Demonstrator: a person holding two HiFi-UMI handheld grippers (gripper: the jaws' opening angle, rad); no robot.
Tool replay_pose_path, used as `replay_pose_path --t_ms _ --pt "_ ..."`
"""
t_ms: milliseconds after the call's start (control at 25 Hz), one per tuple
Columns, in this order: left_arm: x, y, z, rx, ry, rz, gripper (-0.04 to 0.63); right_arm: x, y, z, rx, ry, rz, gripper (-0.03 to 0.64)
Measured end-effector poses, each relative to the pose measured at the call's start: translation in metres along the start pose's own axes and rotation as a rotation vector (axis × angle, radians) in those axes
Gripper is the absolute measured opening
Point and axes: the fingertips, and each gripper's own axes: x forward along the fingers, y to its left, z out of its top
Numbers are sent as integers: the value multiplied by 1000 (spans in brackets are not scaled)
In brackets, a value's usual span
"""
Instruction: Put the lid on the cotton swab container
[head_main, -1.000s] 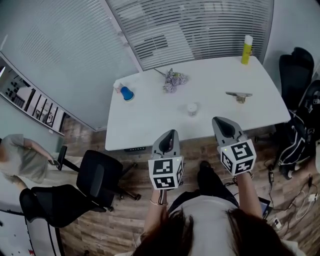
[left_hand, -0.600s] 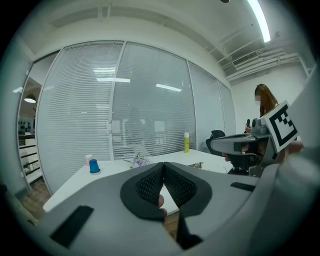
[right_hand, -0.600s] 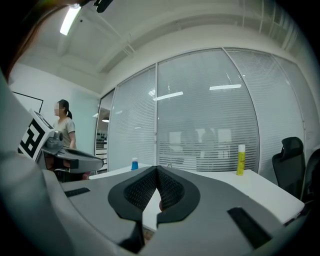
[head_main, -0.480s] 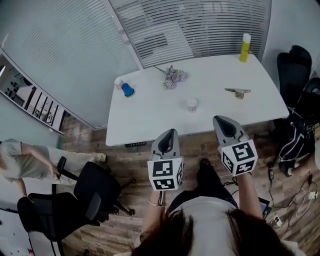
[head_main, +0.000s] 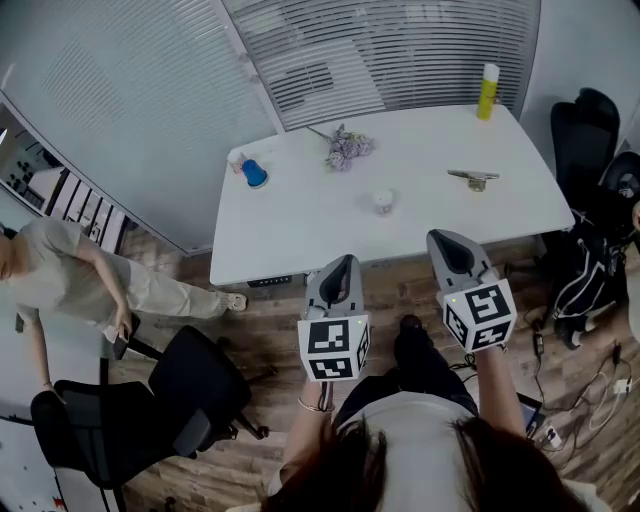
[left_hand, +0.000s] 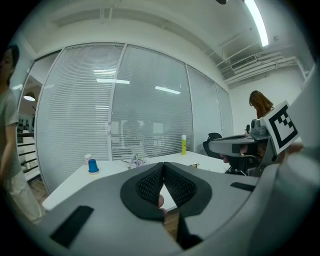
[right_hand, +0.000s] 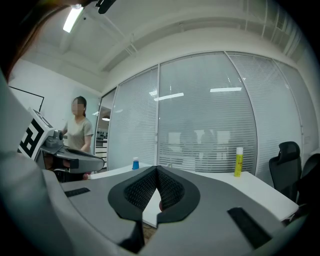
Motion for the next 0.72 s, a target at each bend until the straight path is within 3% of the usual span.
replay_pose_path --t_ms 720 --pt "11 -24 17 -4 -16 29 20 -5 -14 7 -18 5 65 28"
